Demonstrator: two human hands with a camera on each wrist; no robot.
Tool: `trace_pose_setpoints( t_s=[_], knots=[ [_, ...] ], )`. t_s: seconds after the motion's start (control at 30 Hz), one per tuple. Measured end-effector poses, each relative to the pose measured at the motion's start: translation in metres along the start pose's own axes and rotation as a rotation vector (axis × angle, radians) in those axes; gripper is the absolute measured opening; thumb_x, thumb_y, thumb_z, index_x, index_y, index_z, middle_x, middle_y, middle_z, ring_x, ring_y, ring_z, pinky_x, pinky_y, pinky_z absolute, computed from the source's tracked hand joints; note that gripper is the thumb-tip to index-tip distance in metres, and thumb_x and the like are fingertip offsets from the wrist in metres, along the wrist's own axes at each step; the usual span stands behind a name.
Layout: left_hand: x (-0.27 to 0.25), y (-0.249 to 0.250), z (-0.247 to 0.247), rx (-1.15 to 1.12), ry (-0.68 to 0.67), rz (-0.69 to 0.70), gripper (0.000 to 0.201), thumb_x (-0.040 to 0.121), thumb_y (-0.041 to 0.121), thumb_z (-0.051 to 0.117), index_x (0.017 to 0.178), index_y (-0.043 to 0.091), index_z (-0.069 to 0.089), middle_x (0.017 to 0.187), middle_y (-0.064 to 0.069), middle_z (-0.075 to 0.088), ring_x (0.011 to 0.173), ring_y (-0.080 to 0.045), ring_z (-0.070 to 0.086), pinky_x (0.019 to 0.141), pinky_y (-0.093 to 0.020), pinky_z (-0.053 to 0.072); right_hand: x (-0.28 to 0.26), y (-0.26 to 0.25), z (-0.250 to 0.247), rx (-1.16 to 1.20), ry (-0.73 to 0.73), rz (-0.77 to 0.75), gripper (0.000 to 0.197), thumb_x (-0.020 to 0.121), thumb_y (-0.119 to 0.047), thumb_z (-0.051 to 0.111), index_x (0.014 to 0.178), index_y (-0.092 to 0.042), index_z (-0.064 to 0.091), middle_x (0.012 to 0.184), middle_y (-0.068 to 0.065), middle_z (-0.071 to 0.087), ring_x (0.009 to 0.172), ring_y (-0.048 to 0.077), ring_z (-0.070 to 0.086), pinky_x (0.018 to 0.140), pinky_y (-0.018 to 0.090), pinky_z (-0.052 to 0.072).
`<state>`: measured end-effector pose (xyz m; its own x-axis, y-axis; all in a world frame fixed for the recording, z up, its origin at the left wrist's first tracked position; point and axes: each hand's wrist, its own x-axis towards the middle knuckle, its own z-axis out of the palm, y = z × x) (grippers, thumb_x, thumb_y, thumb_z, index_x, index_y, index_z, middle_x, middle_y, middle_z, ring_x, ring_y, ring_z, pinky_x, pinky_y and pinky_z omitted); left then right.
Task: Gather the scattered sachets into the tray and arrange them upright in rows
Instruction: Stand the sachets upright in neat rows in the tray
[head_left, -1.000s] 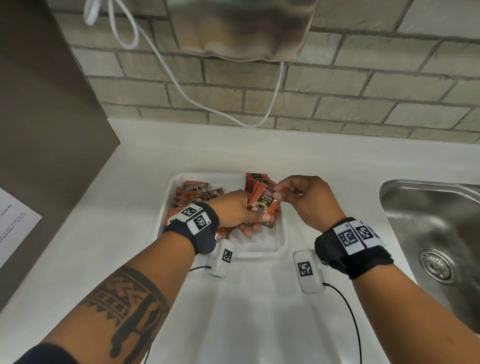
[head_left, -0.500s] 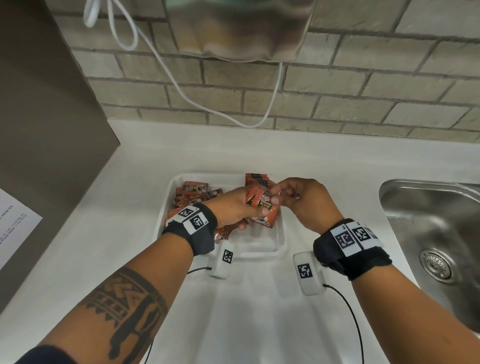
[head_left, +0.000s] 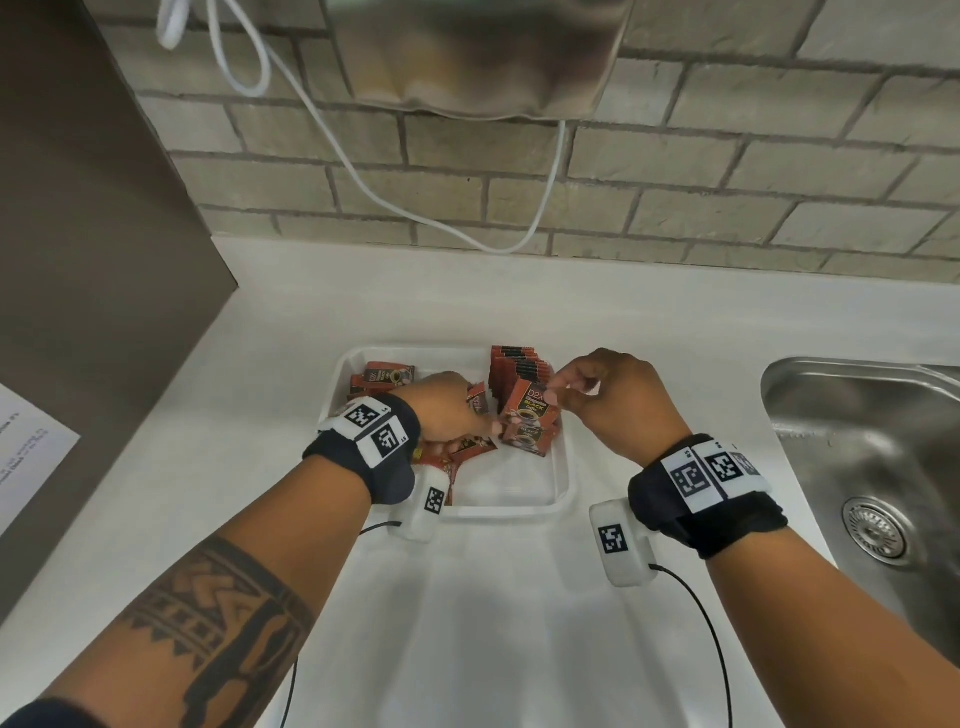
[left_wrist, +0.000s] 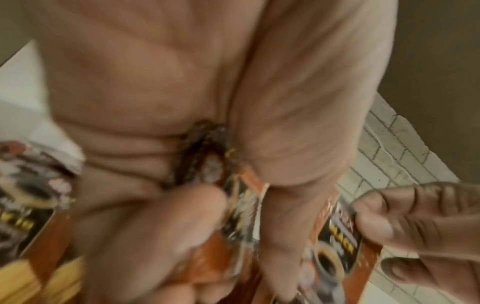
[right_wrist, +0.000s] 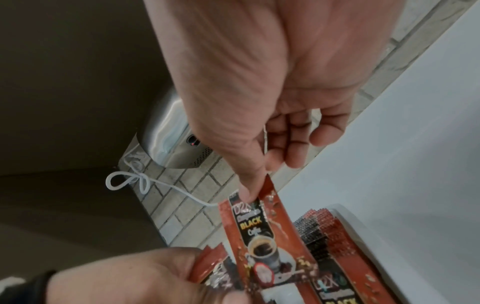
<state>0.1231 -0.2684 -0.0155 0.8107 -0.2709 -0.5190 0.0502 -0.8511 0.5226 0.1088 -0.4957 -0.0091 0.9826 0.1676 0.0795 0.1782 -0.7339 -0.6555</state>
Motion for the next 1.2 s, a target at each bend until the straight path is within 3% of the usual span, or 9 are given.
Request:
trace_pose_setpoints(
  t_s=[0.17,0.27,0.33,0.43,0.57,0.73,0.87,1.03,1.2],
  knots=[
    [0.002,0.008,-0.008,0.135,0.004,-0.164,0.028,0.095,0.028,0.064,0.089,0.001,0.068,0.064,-0.007,0.063,0.041,-0.015,0.050,0.039,-0.020,0.040,-0.001,0.008,0.011,-0.127,-0.056,-0.001,0.003,0.086,-0.027,0.075,0.083,-0.028,0.076,0.096,-0.006,0.057,0.089,0.010,0.054,0.073,0.021,0.038],
    [0.004,0.018,0.004,0.081,-0.127,-0.156,0.023,0.096,0.024,0.064,0.083,0.006,0.067,0.050,0.002,0.062,0.033,-0.011,0.048,0.037,-0.017,0.037,-0.003,0.006,0.017,-0.149,-0.094,-0.005,0.007,0.085,-0.022,0.073,0.081,-0.026,0.078,0.085,-0.014,0.050,0.083,0.008,0.053,0.066,0.014,0.037],
    [0.007,0.025,0.016,0.027,-0.251,-0.124,0.023,0.094,0.027,0.067,0.089,0.006,0.070,0.058,0.004,0.070,0.038,-0.011,0.051,0.039,-0.018,0.037,-0.002,0.005,0.020,-0.167,-0.117,0.003,0.009,0.085,-0.019,0.072,0.081,-0.024,0.077,0.080,-0.015,0.047,0.078,0.008,0.052,0.062,0.008,0.034],
    [0.015,0.031,0.030,0.062,-0.339,-0.082,0.032,0.091,0.034,0.071,0.105,0.005,0.074,0.079,-0.002,0.077,0.056,-0.019,0.055,0.044,-0.022,0.040,0.000,0.002,0.024,-0.172,-0.150,0.022,0.011,0.085,-0.016,0.069,0.083,-0.021,0.079,0.076,-0.010,0.052,0.074,0.007,0.053,0.059,0.009,0.036],
    [0.023,0.036,0.038,0.128,-0.336,-0.094,0.033,0.092,0.035,0.070,0.100,0.004,0.075,0.062,0.005,0.068,0.052,-0.016,0.052,0.043,-0.019,0.038,0.002,0.004,0.030,-0.212,-0.167,0.008,0.013,0.085,-0.019,0.067,0.083,-0.023,0.079,0.091,-0.002,0.062,0.086,0.014,0.057,0.067,0.020,0.039],
    [0.027,0.037,0.039,0.129,-0.355,-0.095,0.026,0.093,0.036,0.068,0.097,0.011,0.074,0.052,0.010,0.063,0.046,-0.012,0.049,0.041,-0.017,0.038,0.004,0.007,0.028,-0.203,-0.178,0.027,0.010,0.081,-0.016,0.074,0.089,-0.021,0.079,0.089,-0.003,0.061,0.083,0.014,0.059,0.061,0.015,0.038],
    [0.028,0.036,0.040,0.119,-0.355,-0.096,0.024,0.093,0.036,0.069,0.095,0.012,0.072,0.051,0.011,0.063,0.039,-0.009,0.050,0.041,-0.017,0.040,0.004,0.006,0.028,-0.195,-0.176,0.023,0.013,0.080,-0.015,0.077,0.093,-0.019,0.078,0.092,-0.001,0.059,0.086,0.016,0.059,0.070,0.022,0.041],
    [0.030,0.035,0.041,0.117,-0.370,-0.083,0.027,0.093,0.036,0.068,0.094,0.010,0.074,0.050,0.010,0.064,0.054,-0.018,0.051,0.046,-0.023,0.039,0.002,0.005,0.026,-0.177,-0.172,0.012,0.013,0.080,-0.015,0.078,0.094,-0.016,0.077,0.092,-0.001,0.055,0.088,0.018,0.059,0.073,0.025,0.041],
    [0.029,0.033,0.042,0.117,-0.376,-0.085,0.025,0.093,0.036,0.068,0.090,0.012,0.073,0.049,0.008,0.063,0.049,-0.015,0.050,0.046,-0.023,0.039,0.002,0.006,0.029,-0.186,-0.180,0.012,0.014,0.081,-0.015,0.078,0.094,-0.018,0.077,0.100,0.005,0.059,0.092,0.021,0.058,0.078,0.028,0.044]
  ],
)
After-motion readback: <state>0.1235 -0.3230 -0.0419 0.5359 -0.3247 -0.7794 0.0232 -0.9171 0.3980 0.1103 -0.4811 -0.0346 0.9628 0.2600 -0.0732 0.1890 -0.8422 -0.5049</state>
